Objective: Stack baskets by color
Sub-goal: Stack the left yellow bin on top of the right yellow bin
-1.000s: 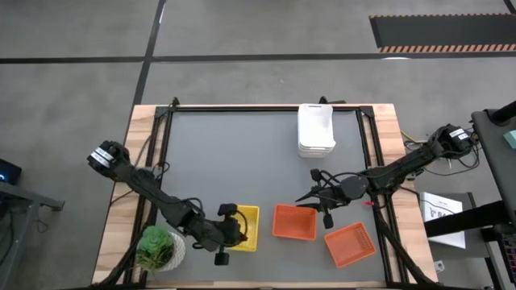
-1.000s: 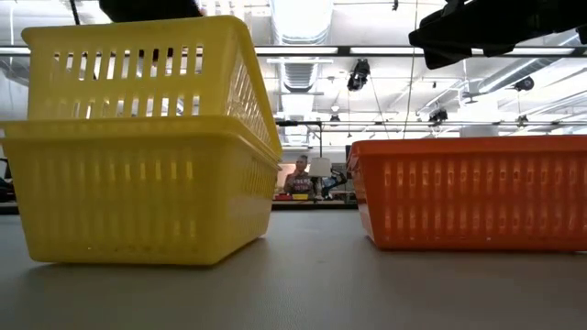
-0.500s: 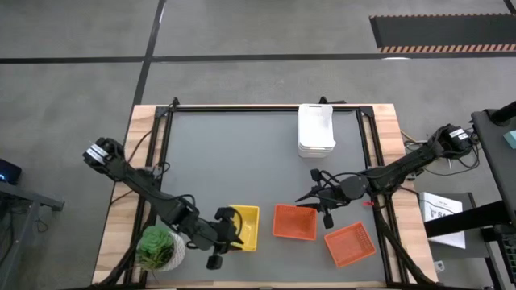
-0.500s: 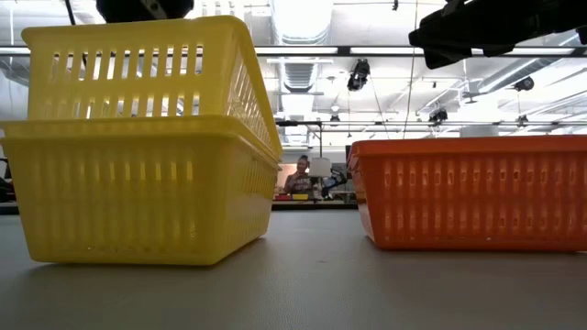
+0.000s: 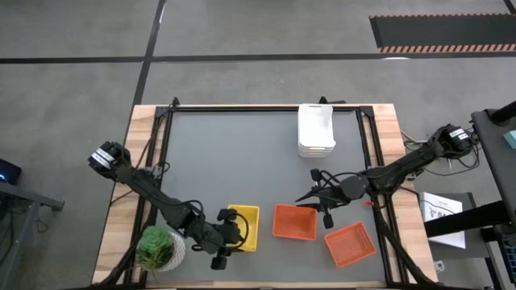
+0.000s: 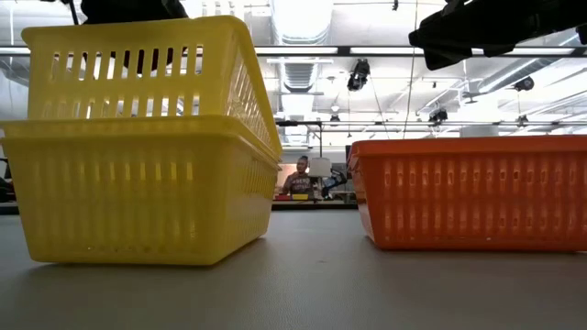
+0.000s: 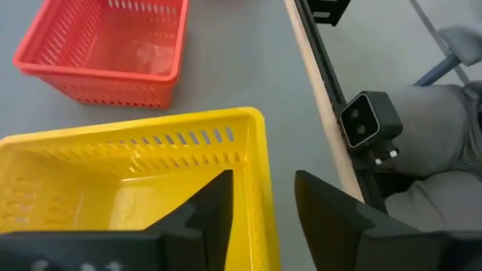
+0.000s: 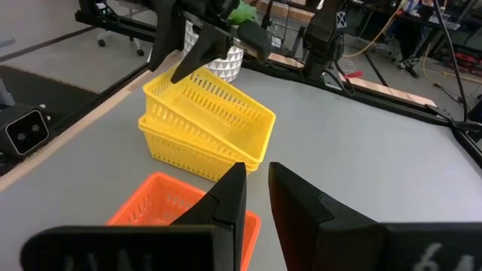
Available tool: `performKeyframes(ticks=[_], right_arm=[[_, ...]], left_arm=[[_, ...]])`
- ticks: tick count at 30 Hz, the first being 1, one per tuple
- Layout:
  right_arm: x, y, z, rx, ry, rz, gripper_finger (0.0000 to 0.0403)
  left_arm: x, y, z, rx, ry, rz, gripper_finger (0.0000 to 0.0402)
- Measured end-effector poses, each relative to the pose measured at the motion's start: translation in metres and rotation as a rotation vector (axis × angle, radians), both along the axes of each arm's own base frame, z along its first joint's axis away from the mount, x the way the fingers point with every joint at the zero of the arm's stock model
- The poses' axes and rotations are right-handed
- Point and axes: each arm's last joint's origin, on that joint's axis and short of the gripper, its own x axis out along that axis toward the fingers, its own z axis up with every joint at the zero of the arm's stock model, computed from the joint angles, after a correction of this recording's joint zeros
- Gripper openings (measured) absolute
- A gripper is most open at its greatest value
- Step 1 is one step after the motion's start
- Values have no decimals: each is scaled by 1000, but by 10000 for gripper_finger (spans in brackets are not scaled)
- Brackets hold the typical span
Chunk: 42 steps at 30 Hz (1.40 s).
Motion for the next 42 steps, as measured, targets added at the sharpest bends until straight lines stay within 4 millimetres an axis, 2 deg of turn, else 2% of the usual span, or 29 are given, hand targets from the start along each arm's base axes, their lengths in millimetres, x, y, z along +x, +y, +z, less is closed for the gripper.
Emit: performKeyframes(ticks=[8, 13, 32, 37, 42], right_arm=[[0, 0, 0, -1, 0, 0, 52], [0, 0, 0, -2, 0, 1, 52], [0, 0, 0, -3, 0, 1, 52], [0, 0, 0, -3, 0, 1, 52], [0, 0, 0, -3, 0, 1, 52]], left_arm=[[-1, 1, -1, -8, 21, 12, 40], [-2, 1, -3, -7, 33, 11, 5], [-1, 3, 9, 188, -82, -34, 0], [-2, 4, 3, 83, -23, -30, 0], [1, 3, -5, 54, 5, -10, 3]])
